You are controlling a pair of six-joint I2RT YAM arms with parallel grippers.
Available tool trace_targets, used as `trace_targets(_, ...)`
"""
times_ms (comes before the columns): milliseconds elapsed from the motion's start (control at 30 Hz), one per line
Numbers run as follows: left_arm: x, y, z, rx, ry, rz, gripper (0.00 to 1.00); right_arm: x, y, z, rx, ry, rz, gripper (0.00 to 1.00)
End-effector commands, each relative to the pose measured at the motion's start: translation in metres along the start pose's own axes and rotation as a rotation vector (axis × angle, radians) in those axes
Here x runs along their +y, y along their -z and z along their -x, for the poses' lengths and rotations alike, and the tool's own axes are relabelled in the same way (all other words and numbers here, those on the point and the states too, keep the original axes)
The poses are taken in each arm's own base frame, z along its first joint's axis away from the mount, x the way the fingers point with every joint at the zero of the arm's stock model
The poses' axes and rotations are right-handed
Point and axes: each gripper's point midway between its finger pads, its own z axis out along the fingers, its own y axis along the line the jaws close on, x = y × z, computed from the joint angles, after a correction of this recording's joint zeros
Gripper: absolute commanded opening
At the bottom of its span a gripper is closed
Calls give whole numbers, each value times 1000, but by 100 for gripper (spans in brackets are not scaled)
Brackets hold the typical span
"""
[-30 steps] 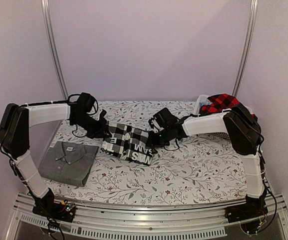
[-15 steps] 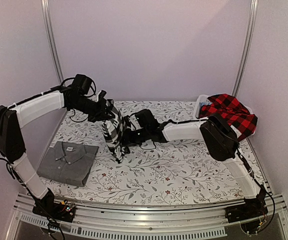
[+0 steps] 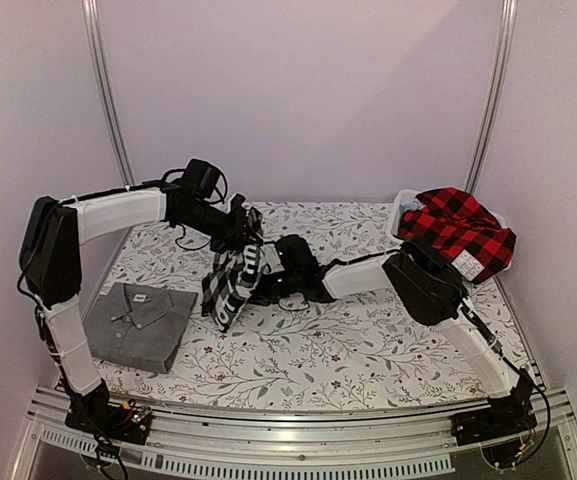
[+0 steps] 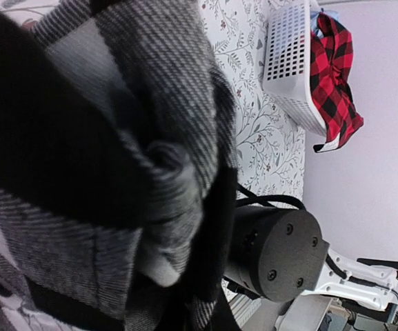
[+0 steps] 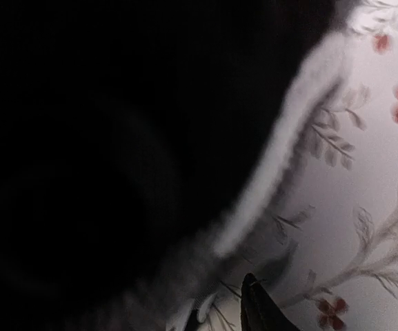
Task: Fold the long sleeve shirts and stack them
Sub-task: Turn over the square-folded shirt at the center of the board.
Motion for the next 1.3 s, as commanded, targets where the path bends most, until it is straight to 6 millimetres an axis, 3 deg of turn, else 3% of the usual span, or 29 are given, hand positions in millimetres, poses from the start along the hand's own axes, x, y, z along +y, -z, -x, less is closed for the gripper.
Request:
trace_targets(0,-18,-13,5,-5,-60,-59,0,12,33,9,-42,40,-56,40)
trace_targets(233,-12,-25,-2,16,-64,-66,1,1,90,-1,-104,71,-238,44)
trace_targets(267,-14,-27,-3,19,-72,-71,2,4,102,1,-122,78,-266,45)
trace_targets(367,-20,-38,-5,37,-93,-77,10,-12,142,-11,-145,51,-403,46)
trace_targets(433,-24,-51,-8,55,-117,-77,22,-22,171,-21,-161,26,-490,48)
trace_targets(567,-41,-66,-9,39,-187,-48,69,-19,230,-28,-224,10,-634,58)
trace_targets(633,-48,-60,-3,-3,-206,-39,77,-6,246,-24,-253,28,-654,63)
trace_targets(733,-47,-40,10,-91,-214,0,83,16,249,-10,-273,73,-619,67)
trace_targets(833,-24,-16,15,-170,-177,75,82,15,236,-6,-212,104,-624,67)
trace_targets(967,31,20,13,-261,-98,202,75,6,214,0,-146,148,-633,63)
trace_targets(1000,63,41,7,-290,-49,244,68,-8,205,-3,-113,156,-653,59)
trace_targets(1067,94,47,-9,-278,-16,288,65,-17,199,-5,-89,166,-660,57)
trace_targets(1267,149,54,-34,-268,22,437,42,-29,182,-13,-25,189,-629,54)
